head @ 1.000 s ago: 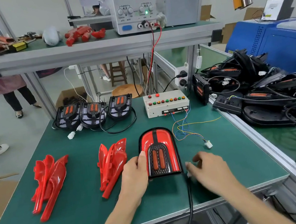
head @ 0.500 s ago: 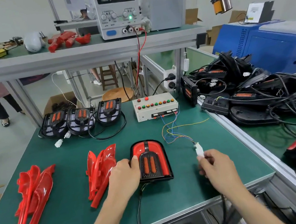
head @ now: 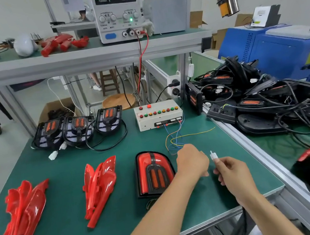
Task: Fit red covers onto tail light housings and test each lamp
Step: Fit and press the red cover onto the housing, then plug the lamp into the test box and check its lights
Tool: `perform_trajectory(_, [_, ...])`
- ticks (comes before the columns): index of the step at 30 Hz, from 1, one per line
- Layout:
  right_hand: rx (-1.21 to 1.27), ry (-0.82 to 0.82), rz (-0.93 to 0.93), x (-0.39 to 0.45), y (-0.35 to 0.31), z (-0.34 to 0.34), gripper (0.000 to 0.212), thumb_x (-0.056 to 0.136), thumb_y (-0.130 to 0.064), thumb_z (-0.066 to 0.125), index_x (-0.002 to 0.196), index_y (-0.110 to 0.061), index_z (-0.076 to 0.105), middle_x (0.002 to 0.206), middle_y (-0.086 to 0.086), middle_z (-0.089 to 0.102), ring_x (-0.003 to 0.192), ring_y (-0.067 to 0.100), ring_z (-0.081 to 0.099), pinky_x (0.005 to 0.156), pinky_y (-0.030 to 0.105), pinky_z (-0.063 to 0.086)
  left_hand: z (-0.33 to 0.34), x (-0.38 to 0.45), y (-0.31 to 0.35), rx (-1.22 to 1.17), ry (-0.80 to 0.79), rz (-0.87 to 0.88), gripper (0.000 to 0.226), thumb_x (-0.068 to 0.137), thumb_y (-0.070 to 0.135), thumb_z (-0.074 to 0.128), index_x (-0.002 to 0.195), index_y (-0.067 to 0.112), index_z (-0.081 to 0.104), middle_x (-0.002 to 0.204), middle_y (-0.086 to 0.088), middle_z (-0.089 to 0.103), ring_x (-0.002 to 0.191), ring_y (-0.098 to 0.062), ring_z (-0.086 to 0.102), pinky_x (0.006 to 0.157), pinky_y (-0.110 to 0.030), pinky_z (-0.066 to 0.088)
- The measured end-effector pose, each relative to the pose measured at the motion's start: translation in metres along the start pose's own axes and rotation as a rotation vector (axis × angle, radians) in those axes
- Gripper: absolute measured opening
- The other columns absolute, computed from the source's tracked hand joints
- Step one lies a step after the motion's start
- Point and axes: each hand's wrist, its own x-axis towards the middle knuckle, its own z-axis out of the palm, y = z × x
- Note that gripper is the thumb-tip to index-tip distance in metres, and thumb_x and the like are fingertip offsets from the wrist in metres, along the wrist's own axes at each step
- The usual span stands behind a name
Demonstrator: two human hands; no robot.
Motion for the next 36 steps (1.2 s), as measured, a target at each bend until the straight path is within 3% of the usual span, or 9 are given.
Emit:
perform_trajectory(5, [-0.048, 0.001, -0.042, 0.002, 0.004, 0.003, 0.026, 0.100, -0.025, 0.061, 0.077, -0.015, 0.071, 0.064, 0.004, 0.071, 0.047, 0.013, 0.054, 0.055, 0.034, 0.046, 0.040, 0.029, -0.014, -0.273, 0.163, -0.151, 0.012, 0.092, 0.018, 0.063, 0.090, 0.011, 0.053, 0.115, -0.019, 0.067, 0.097, -0.044, 0.072, 0.086, -0.048, 0.061])
perform_trajectory(9, [-0.053, -0.015, -0.044, 0.005, 0.008, 0.001, 0.026, 0.100, -0.026, 0.061, 0.077, -0.018, 0.070, 0.062, -0.001, 0.068, 0.047, 0.012, 0.053, 0.055, 0.033, 0.044, 0.048, 0.044, -0.022, -0.386, 0.212, -0.199, 0.018, 0.089, 0.022, 0.069, 0.096, 0.005, 0.069, 0.102, -0.017, 0.074, 0.091, -0.039, 0.074, 0.083, -0.047, 0.062])
perform_trajectory(13, [-0.076, -0.020, -0.059, 0.007, 0.009, 0.002, 0.028, 0.100, -0.027, 0.061, 0.075, -0.017, 0.069, 0.062, 0.000, 0.067, 0.049, 0.013, 0.053, 0.059, 0.035, 0.044, 0.049, 0.043, -0.020, -0.401, 0.208, -0.141, 0.018, 0.089, 0.017, 0.068, 0.073, 0.007, 0.068, 0.091, -0.019, 0.075, 0.084, -0.037, 0.075, 0.079, -0.045, 0.062])
perform_trajectory(15, [-0.067, -0.019, -0.063, 0.007, 0.008, 0.001, 0.027, 0.100, -0.027, 0.061, 0.076, -0.017, 0.069, 0.062, 0.000, 0.067, 0.048, 0.013, 0.053, 0.059, 0.036, 0.044, 0.048, 0.042, -0.019, -0.406, 0.212, -0.125, 0.026, 0.091, 0.018, 0.067, 0.066, 0.013, 0.062, 0.090, -0.018, 0.075, 0.083, -0.034, 0.072, 0.076, -0.035, 0.059])
perform_trajectory(18, [-0.032, -0.035, -0.077, 0.004, 0.006, 0.000, 0.025, 0.100, -0.025, 0.062, 0.079, -0.017, 0.070, 0.061, -0.003, 0.066, 0.049, 0.010, 0.050, 0.059, 0.034, 0.043, 0.043, 0.042, -0.017, -0.464, 0.215, -0.112, 0.027, 0.097, 0.021, 0.063, 0.071, 0.016, 0.059, 0.081, -0.012, 0.068, 0.073, -0.027, 0.060, 0.071, -0.032, 0.054])
perform_trajectory(21, [-0.012, -0.057, -0.107, 0.000, 0.002, 0.000, 0.025, 0.101, -0.021, 0.061, 0.078, -0.016, 0.071, 0.059, -0.005, 0.062, 0.050, 0.007, 0.046, 0.058, 0.031, 0.039, 0.036, 0.039, -0.018, -0.571, 0.106, -0.101, 0.023, 0.102, 0.019, 0.058, 0.080, 0.011, 0.060, 0.077, -0.006, 0.064, 0.060, -0.019, 0.060, 0.048, -0.024, 0.051])
perform_trajectory(23, [-0.004, -0.070, -0.125, -0.002, -0.001, -0.002, 0.026, 0.101, -0.020, 0.060, 0.078, -0.016, 0.071, 0.058, -0.006, 0.059, 0.051, 0.008, 0.044, 0.057, 0.030, 0.036, 0.032, 0.035, -0.020, -0.592, 0.071, -0.077, 0.020, 0.103, 0.018, 0.058, 0.085, 0.008, 0.062, 0.076, -0.004, 0.065, 0.054, -0.013, 0.059, 0.042, -0.019, 0.045])
perform_trajectory(29, [-0.008, -0.158, -0.163, -0.006, -0.005, -0.003, 0.027, 0.102, -0.022, 0.059, 0.079, -0.013, 0.070, 0.056, -0.008, 0.051, 0.052, 0.010, 0.038, 0.052, 0.025, 0.032, 0.022, 0.027, -0.024, -0.655, 0.036, -0.027, 0.024, 0.102, 0.015, 0.060, 0.081, 0.005, 0.064, 0.063, -0.004, 0.060, 0.042, -0.004, 0.051, 0.047, -0.016, 0.047])
perform_trajectory(36, [0.012, -0.171, -0.172, -0.006, -0.003, -0.004, 0.027, 0.102, -0.024, 0.060, 0.079, -0.013, 0.068, 0.057, -0.007, 0.051, 0.052, 0.010, 0.037, 0.050, 0.022, 0.031, 0.016, 0.022, -0.024, -0.590, 0.050, 0.013, 0.025, 0.101, 0.018, 0.062, 0.079, 0.007, 0.067, 0.067, -0.005, 0.063, 0.054, -0.012, 0.055, 0.056, -0.021, 0.050])
